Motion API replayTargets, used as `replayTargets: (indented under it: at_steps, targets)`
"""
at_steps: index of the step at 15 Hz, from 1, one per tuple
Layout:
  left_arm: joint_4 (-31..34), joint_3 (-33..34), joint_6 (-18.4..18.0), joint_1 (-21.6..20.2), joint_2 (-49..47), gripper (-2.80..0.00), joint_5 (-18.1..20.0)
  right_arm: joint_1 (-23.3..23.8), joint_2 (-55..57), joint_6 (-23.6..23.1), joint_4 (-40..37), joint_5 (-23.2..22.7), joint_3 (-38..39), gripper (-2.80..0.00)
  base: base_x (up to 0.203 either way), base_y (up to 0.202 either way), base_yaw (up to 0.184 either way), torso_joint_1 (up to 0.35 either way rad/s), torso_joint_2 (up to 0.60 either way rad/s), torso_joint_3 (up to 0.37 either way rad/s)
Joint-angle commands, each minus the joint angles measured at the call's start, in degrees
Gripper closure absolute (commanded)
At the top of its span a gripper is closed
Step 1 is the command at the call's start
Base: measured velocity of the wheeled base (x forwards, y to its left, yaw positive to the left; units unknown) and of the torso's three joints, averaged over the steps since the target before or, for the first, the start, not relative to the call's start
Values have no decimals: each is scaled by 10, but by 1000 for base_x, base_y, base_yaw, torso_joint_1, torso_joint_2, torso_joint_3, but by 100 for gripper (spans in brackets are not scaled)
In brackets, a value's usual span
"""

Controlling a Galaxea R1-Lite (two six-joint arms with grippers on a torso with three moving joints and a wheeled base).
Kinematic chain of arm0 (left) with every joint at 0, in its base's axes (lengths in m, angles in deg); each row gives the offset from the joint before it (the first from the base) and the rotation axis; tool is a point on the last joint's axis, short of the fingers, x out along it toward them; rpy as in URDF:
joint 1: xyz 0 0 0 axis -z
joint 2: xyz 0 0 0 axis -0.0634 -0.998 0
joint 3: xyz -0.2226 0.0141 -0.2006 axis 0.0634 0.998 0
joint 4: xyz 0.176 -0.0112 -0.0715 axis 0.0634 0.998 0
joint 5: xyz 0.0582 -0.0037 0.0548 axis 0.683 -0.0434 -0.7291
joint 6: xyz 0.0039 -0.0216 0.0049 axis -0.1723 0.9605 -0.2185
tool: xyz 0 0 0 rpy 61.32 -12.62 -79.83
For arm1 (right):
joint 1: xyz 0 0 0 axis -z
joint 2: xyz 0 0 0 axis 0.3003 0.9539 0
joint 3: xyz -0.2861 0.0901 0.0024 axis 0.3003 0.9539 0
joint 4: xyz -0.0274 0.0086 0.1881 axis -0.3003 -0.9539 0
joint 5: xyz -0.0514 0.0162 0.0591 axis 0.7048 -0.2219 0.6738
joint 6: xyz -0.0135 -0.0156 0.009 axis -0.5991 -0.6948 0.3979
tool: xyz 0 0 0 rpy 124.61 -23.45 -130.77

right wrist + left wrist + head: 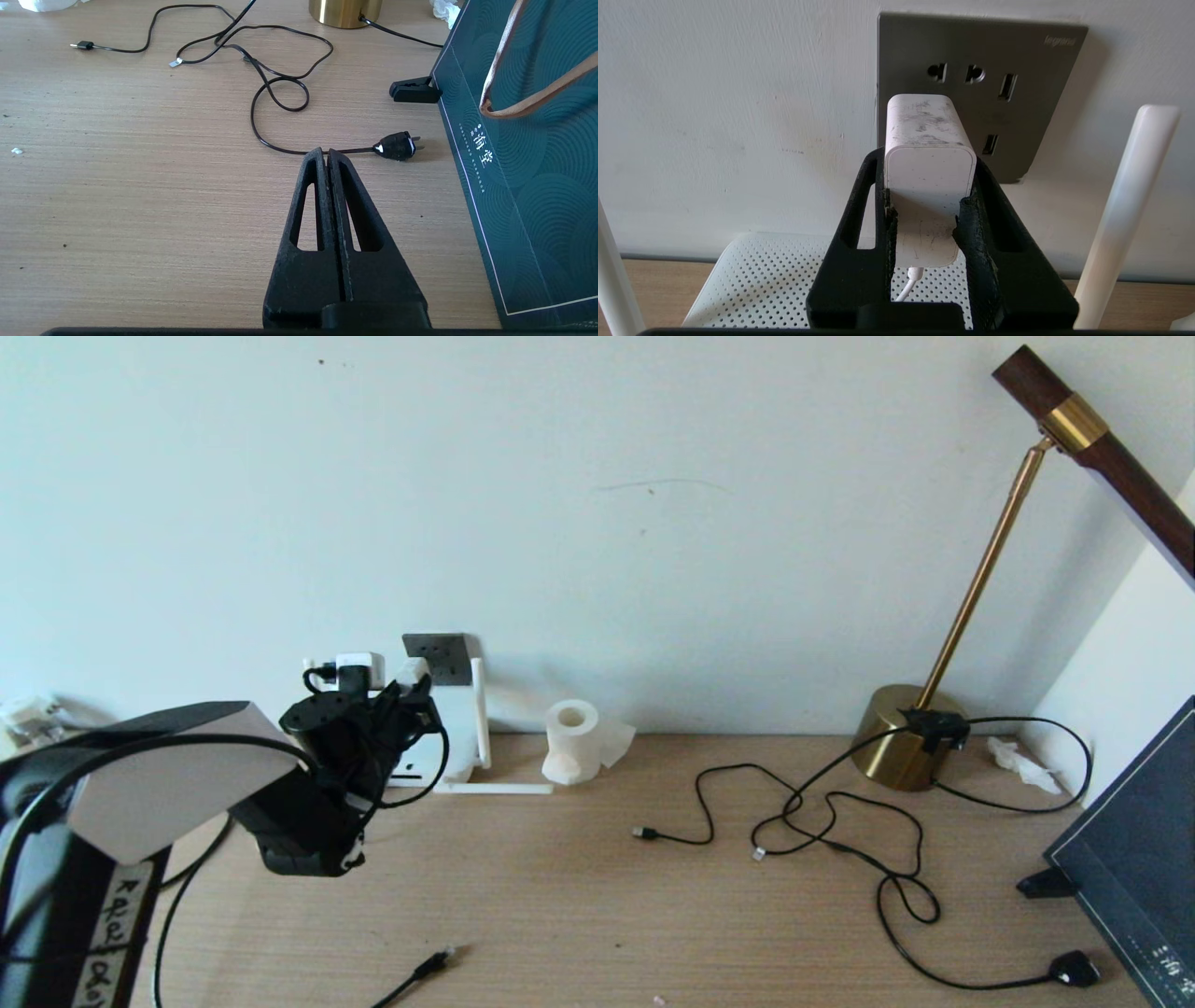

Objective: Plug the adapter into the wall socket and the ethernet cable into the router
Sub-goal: Align plug and socket

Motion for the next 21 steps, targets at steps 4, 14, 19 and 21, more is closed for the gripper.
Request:
replayTargets:
  at_steps: [4, 14, 19, 21]
  targets:
    - [-5, -3, 0, 2, 9, 0, 0, 0, 0, -1, -1, -1, 0, 0, 0, 0, 0, 0, 0, 0]
    - [-5, -19, 0, 1, 5, 0, 3, 0, 0, -1, -1, 0, 0, 0, 0, 0, 0, 0, 0, 0]
    - [-5, -17, 0, 2, 2, 0, 3, 0, 0, -1, -1, 0, 0, 0, 0, 0, 0, 0, 0, 0]
    - [-5, -9, -1, 4, 6, 0, 2, 0, 0, -1, -1, 0, 0, 0, 0, 0, 0, 0, 0, 0]
